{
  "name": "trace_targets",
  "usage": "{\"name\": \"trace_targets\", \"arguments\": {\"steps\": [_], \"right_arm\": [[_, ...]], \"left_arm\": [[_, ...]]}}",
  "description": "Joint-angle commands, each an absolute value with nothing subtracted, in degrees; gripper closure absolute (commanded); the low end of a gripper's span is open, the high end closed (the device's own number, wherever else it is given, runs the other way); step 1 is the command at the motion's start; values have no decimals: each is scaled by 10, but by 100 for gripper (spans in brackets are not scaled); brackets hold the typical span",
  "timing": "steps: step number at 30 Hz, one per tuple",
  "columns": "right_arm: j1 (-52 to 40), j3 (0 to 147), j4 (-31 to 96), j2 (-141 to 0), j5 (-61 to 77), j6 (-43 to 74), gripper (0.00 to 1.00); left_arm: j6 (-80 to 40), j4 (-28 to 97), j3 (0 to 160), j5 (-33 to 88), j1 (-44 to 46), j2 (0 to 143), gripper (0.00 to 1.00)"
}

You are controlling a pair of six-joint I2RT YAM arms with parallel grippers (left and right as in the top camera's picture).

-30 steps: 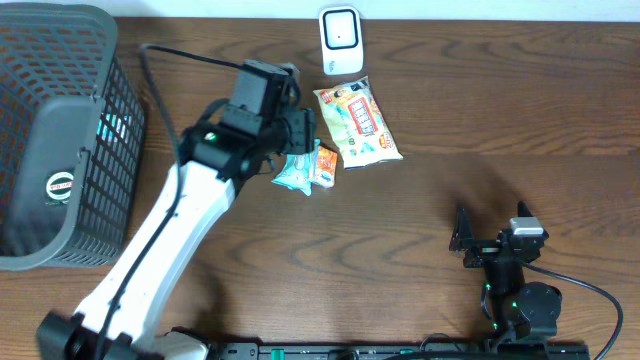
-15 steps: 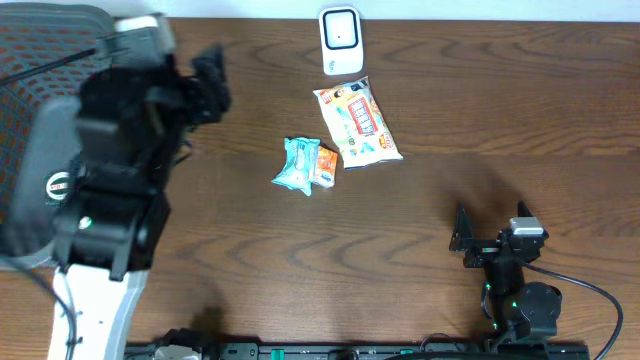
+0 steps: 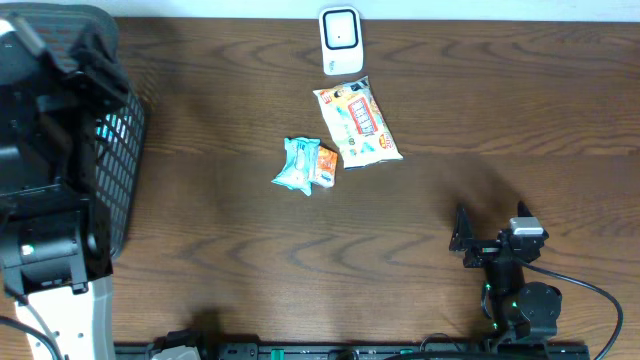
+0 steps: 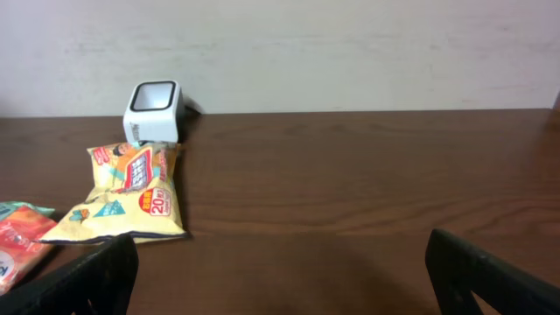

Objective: Scan the item barcode
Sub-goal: 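Move the left gripper back into the basket over the Zam-Buk tin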

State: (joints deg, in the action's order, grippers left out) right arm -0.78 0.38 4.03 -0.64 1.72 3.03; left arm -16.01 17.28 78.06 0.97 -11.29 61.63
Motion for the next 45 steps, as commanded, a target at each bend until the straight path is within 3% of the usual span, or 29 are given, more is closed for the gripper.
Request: {"name": "trace_targets", "arguments": {"steps": [1,8,15,45], "right_arm": [[-13,3,43,-4,21,38,1],[-13,3,43,-4,21,38,1],[-13,3,43,-4,20,38,1],[-13,3,43,-4,20,38,1]], "left_arm": [[-150,165,795,-29,-148,616,33],[-112,177,794,-140,-199,631,33],[5,209,794,-142,-229,672,33],[73,280,790,-124,-338,790,33]]}}
